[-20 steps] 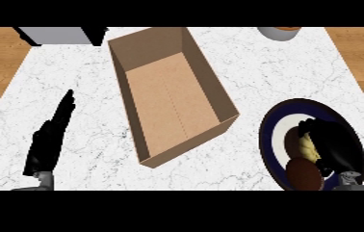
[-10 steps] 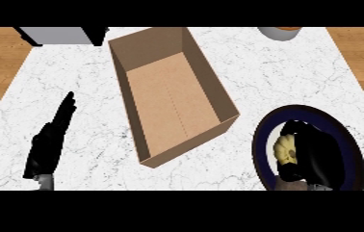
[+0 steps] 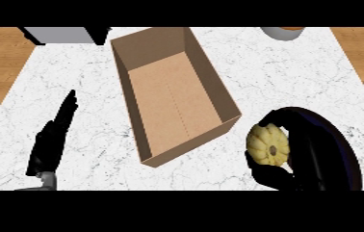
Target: Pick the squash from the plate and place it in the cardboard box
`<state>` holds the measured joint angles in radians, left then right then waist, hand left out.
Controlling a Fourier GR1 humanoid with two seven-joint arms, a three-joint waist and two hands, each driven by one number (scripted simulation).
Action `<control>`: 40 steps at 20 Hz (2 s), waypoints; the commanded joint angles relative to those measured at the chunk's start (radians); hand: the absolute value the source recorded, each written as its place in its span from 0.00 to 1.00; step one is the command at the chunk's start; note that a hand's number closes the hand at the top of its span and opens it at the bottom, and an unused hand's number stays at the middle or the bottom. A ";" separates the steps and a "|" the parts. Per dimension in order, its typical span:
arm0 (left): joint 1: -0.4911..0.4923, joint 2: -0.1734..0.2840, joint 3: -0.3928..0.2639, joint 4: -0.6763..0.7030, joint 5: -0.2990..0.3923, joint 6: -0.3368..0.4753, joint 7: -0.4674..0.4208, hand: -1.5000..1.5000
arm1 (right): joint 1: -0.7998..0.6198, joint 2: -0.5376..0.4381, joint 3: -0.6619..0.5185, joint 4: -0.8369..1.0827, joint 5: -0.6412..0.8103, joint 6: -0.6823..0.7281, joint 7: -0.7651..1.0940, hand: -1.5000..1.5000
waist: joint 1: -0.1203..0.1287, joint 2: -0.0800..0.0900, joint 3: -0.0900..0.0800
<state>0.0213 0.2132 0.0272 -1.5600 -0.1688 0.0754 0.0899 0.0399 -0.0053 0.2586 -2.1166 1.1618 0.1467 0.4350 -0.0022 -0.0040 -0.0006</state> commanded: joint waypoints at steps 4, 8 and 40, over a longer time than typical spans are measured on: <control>-0.045 0.005 0.003 -0.010 -0.008 -0.014 0.030 0.50 | -0.284 0.005 0.141 0.035 -0.090 -0.014 0.202 1.00 | 0.014 0.005 0.000; -0.069 -0.026 0.000 0.018 -0.025 0.008 0.030 0.50 | -0.481 0.005 0.088 0.105 -0.158 0.023 0.301 1.00 | 0.010 0.005 0.000; -0.014 -0.034 -0.003 -0.003 -0.038 -0.041 -0.023 0.50 | -1.096 0.005 0.188 1.489 -0.748 -0.728 0.104 0.00 | 0.061 0.017 0.001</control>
<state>-0.0248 0.1807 0.0254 -1.5392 -0.2008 0.0307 0.0760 -1.0645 -0.0001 0.4537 -0.6936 0.4810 -0.4793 0.6369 0.0575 0.0128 -0.0002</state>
